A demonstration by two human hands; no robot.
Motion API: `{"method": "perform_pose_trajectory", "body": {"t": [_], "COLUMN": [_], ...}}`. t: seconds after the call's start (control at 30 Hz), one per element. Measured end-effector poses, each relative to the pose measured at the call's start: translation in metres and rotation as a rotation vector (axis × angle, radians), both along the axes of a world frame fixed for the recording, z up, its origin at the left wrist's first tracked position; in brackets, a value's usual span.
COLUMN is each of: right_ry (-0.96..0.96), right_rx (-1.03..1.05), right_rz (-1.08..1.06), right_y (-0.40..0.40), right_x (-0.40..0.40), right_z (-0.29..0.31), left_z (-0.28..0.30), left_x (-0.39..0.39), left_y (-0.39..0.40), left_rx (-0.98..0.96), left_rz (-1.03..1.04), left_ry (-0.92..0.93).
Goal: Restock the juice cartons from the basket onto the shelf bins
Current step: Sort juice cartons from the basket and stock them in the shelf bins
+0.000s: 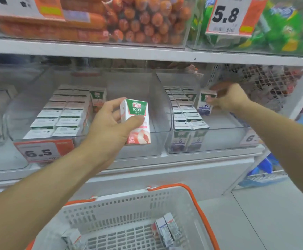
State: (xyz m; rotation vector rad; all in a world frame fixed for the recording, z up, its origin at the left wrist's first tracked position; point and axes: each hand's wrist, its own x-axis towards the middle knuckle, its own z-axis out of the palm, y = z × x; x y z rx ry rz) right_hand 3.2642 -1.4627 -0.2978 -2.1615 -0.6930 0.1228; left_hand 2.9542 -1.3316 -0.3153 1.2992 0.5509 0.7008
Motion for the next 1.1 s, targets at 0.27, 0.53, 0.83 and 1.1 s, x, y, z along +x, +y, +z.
{"method": "perform_pose_trajectory", "body": {"t": [0.27, 0.53, 0.83, 1.1], "right_ry": [0.179, -0.196, 0.272, -0.091], "right_rx": [0.004, 0.086, 0.026, -0.04], "right_rz": [-0.041, -0.018, 0.731, 0.846], "right_y": [0.052, 0.011, 0.001, 0.045], "right_x": [0.029, -0.023, -0.232, -0.305], "right_z": [-0.042, -0.006, 0.018, 0.03], "left_z": [-0.004, 0.003, 0.011, 0.038], "left_x": [0.007, -0.01, -0.059, -0.155], "left_y": [0.014, 0.006, -0.016, 0.027], "left_rx": [-0.061, -0.098, -0.01, 0.763], "left_rz": [-0.026, -0.052, -0.132, -0.213], "left_ry": [0.005, 0.051, 0.192, 0.602]}}
